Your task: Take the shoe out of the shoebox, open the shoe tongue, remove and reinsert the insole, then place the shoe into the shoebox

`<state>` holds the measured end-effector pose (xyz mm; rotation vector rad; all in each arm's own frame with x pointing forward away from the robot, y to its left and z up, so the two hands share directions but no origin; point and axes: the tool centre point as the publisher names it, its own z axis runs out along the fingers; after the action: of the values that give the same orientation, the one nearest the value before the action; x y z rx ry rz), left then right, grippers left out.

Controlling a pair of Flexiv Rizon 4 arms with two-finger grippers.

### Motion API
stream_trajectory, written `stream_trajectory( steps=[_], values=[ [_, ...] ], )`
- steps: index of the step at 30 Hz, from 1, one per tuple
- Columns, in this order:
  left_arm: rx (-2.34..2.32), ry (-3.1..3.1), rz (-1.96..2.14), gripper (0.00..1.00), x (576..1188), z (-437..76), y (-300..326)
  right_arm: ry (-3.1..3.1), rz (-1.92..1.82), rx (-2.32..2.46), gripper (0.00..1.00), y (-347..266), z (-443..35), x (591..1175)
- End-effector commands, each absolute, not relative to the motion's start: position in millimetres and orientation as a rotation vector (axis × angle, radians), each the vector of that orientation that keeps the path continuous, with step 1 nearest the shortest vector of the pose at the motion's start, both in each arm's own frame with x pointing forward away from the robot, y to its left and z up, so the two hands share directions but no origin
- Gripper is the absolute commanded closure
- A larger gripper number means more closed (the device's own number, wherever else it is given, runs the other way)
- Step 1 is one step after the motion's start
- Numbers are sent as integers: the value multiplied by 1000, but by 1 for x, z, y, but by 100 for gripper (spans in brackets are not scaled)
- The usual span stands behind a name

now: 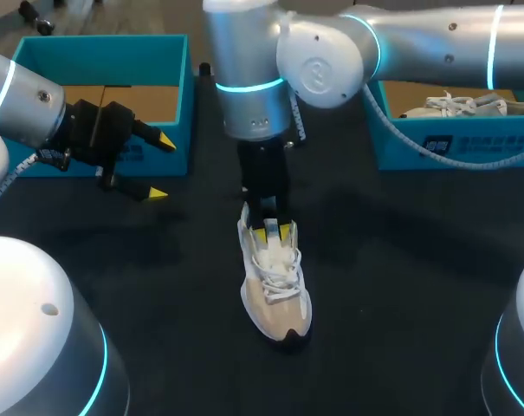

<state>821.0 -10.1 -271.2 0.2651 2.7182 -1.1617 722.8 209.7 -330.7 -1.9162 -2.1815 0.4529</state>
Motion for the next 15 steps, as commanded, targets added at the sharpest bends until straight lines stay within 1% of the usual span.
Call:
stream_trajectory(
  steps=[1, 4, 5, 8, 9, 15],
  values=[
    [264, 2719, -1157, 0, 820, -271, -10, -2172, 468, -1897, 74, 207, -337, 726],
    [264, 2719, -1157, 0, 820, -271, -10, -2184, 468, -1924, 75, 205, -326, 726],
    [264, 2719, -1157, 0, 820, -271, -10, -2190, 465, -1943, 77, 204, -321, 726],
    [264, 2719, -1157, 0, 820, -271, -10, -2203, 442, -1953, 80, 204, -318, 728],
    [264, 2719, -1157, 0, 820, -271, -10, -2206, 426, -1947, 82, 205, -321, 731],
    [264, 2719, -1157, 0, 820, -271, -10, -2218, 393, -1898, 85, 213, -341, 741]
  ],
)
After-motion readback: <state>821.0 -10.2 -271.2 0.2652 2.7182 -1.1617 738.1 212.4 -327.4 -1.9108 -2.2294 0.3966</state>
